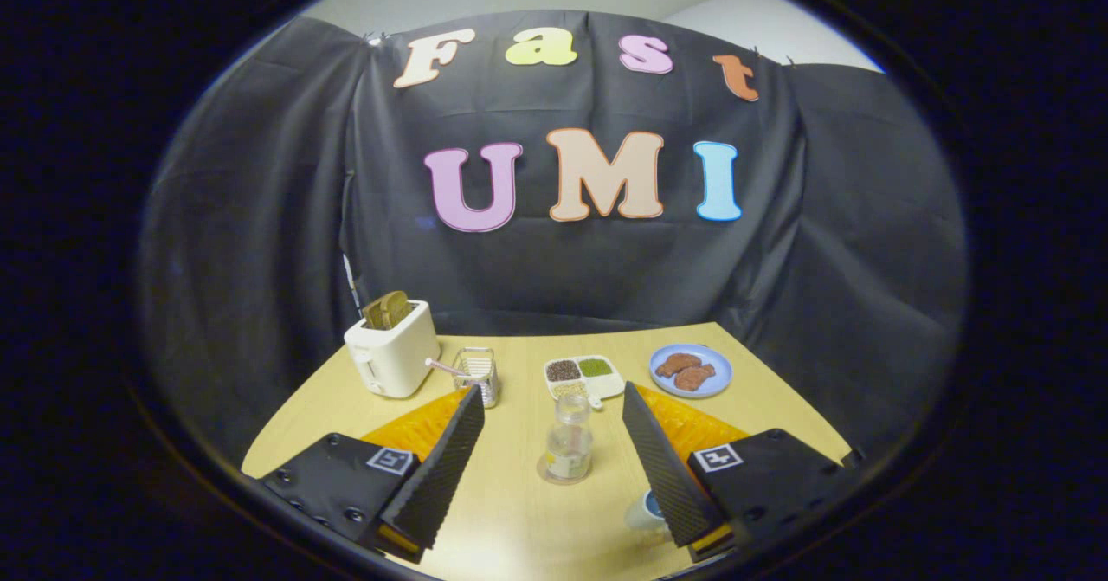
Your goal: Take the bottle from table, then pour the juice into the cup, finally place the bottle on the coaster
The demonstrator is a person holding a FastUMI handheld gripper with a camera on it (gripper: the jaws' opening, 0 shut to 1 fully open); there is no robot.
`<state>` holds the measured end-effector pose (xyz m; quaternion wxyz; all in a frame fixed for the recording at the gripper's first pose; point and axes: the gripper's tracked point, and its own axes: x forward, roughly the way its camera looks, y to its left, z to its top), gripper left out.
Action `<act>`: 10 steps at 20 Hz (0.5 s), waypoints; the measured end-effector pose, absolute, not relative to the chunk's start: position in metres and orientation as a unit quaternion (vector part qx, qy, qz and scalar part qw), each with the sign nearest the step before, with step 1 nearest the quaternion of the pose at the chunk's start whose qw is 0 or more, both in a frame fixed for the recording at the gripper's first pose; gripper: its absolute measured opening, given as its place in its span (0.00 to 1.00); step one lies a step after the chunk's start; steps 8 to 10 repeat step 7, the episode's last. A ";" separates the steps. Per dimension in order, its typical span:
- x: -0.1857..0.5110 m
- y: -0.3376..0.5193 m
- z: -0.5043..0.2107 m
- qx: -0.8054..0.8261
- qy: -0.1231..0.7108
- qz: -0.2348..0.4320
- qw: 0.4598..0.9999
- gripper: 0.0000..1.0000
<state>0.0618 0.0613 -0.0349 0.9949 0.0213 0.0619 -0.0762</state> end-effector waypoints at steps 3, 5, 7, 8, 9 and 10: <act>0.057 0.055 -0.031 0.029 0.055 -0.079 0.995 1.00; 0.052 0.051 -0.028 0.033 0.050 -0.079 0.995 1.00; 0.049 0.048 -0.024 0.037 0.047 -0.076 0.995 1.00; 0.049 0.048 -0.024 0.037 0.047 -0.076 0.995 1.00; 0.049 0.048 -0.024 0.037 0.047 -0.076 0.995 1.00; 0.049 0.048 -0.024 0.037 0.047 -0.076 0.995 1.00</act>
